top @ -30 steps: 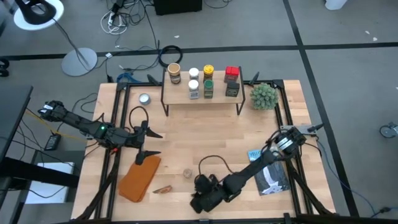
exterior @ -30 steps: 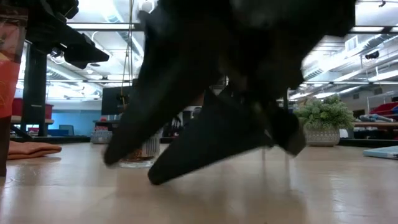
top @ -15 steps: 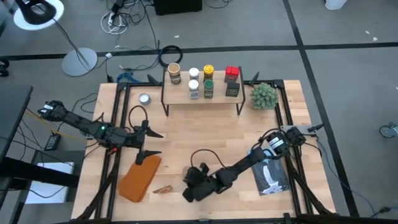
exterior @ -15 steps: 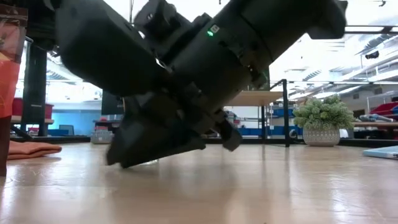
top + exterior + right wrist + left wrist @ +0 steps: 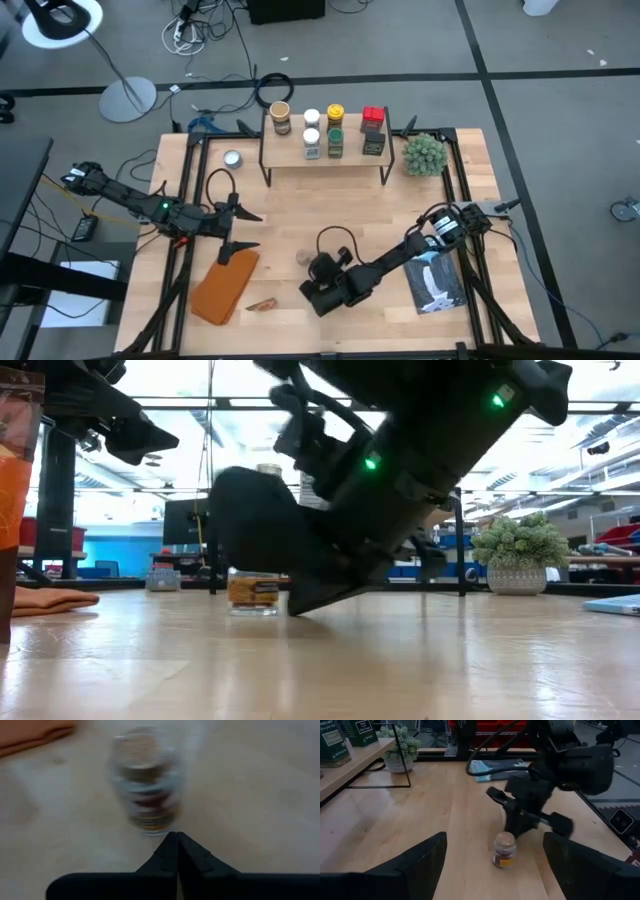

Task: Shelf spices
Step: Put the brown seasoning bottle on the shelf

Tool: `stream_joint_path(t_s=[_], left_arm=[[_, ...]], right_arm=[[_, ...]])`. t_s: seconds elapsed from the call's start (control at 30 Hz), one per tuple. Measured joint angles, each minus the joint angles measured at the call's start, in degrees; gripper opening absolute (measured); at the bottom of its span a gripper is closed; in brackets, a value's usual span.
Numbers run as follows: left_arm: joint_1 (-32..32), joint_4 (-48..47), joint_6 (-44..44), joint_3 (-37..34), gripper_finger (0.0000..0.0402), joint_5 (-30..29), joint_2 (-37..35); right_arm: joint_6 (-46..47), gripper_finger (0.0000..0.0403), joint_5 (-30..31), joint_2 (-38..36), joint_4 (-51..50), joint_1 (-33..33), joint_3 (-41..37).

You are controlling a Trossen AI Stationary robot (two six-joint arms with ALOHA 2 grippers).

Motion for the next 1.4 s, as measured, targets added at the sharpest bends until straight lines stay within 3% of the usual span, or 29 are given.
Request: stream_joint_path(t_s=[0.13, 0.27, 0.5, 0.67, 0.87, 1.03, 1.27, 1.4], left_arm=[[0.0, -0.1, 0.0, 0.0, 0.0335, 0.0, 0.0], [0.0, 0.0, 0.0, 0.0, 0.0335, 0.0, 0.0], [0.0, 0.1, 0.0, 0.0, 0.0335, 0.0, 0.0], [0.0, 0.0, 0.0, 0.0, 0.0335, 0.0, 0.0], [0.0, 0.0, 0.0, 0.0, 0.0335, 0.0, 0.0], [0.0, 0.5, 0.0, 0.0, 0.0335, 0.0, 0.0], [0.0, 1.2, 0.0, 0.0, 0.0335, 0.0, 0.0], [0.0, 1.3, 0.0, 0.0, 0.0335, 0.0, 0.0]], right_arm=[[8.7, 0.0002, 0.6, -0.1, -6.5, 0.0, 0.1], [9.4, 0.0001, -0.3, -0.2, -8.4, 1.4, 1.5], [24.6, 0.0001, -6.9, -0.1, -29.8, 7.2, 14.4], [34.1, 0.0000, -5.9, -0.1, -39.4, 13.0, 20.9], [42.2, 0.0000, -5.9, 1.9, -37.8, 16.6, 20.8], [39.4, 0.0000, -2.8, 8.4, -33.1, 15.6, 20.6], [40.8, 0.0011, 8.3, 13.0, -26.9, 13.4, 20.9], [36.5, 0.0017, 15.9, 13.7, -24.5, 12.7, 20.5]])
